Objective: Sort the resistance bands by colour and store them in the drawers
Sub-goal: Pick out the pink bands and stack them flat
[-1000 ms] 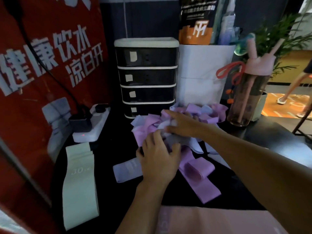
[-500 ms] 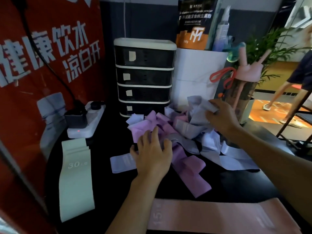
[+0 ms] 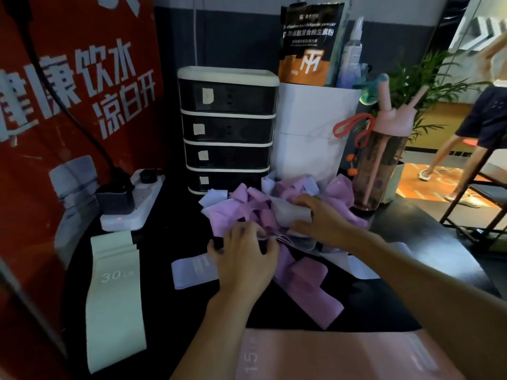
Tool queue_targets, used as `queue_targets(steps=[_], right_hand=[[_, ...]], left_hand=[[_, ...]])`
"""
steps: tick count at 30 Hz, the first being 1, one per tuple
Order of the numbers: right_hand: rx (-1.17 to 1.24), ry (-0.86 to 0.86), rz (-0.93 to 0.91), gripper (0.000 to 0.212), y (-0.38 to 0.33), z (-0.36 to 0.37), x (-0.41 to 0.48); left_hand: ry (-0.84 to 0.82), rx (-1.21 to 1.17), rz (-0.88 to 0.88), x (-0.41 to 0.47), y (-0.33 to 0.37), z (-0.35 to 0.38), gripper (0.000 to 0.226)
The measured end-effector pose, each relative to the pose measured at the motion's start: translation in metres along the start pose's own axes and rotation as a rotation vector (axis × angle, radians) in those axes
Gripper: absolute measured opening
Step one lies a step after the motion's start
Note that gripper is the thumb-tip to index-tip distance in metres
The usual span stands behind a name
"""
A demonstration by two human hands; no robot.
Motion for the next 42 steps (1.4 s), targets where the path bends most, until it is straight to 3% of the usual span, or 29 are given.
queue_targets(steps=[3,8,10,13,15,18,22,23,25,28,33,39,42], right_hand=[[0.278,0.113,-0.089,0.047,-0.022,-0.002,-0.003],[0.84,-0.127,-0.031,0.031,-0.076,0.037,-0.009],[0.687,-0.049,0.006,0.038,-0.074,0.035,0.0],[0.248,0.207,0.064,0.048,-0.044,0.005,0.013],[0.066,0.15,0.173,0.07,-0.014,0.0,0.014],[0.092,0.026,0.309,0.115,0.023,0.01,0.012],[0.334,-0.024,0.251,0.138,0.012,0.022,0.019],[0.391,-0.033,0.199,0.128,0.001,0.022,0.02],[0.461,-0.089,0.092,0.089,-0.022,0.025,0.018],[0.556,-0.137,0.054,0.079,-0.037,0.038,0.016],[0.643,0.041,0.011,0.031,-0.043,0.029,0.013],[0.618,0.455,0.018,0.027,-0.018,-0.04,0.017],[0.387,0.614,0.045,0.032,0.001,-0.084,0.012]], left_hand=[[-0.012,-0.246,-0.044,0.0,0.004,-0.006,0.053],[0.013,-0.3,-0.01,-0.001,0.006,-0.012,0.073],[0.028,-0.224,-0.037,0.0,-0.001,-0.012,0.075],[0.007,-0.163,-0.055,-0.001,-0.003,-0.011,0.078],[-0.001,-0.189,-0.066,-0.002,-0.002,-0.012,0.075],[-0.001,-0.24,-0.057,-0.002,-0.001,-0.012,0.059],[-0.02,-0.382,-0.045,-0.001,0.0,-0.012,0.067],[-0.013,-0.422,-0.055,0.0,-0.001,-0.012,0.069],[0.025,-0.455,-0.096,0.004,-0.007,-0.013,0.063],[0.029,-0.451,-0.129,0.006,-0.011,-0.01,0.047],[0.065,-0.516,-0.079,0.005,-0.008,-0.013,0.035],[0.126,-0.554,-0.056,0.005,-0.011,-0.016,0.032],[0.095,-0.536,-0.078,0.003,-0.01,-0.014,0.035]])
Point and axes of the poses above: each hand's wrist, its own x-axis towards the middle knuckle, its own z-axis out of the palm, y = z × x, the point moved 9 cm from there along x, towards the middle knuckle, and after that the axes turned 6 degrees about -z, right-handed, at the moved point
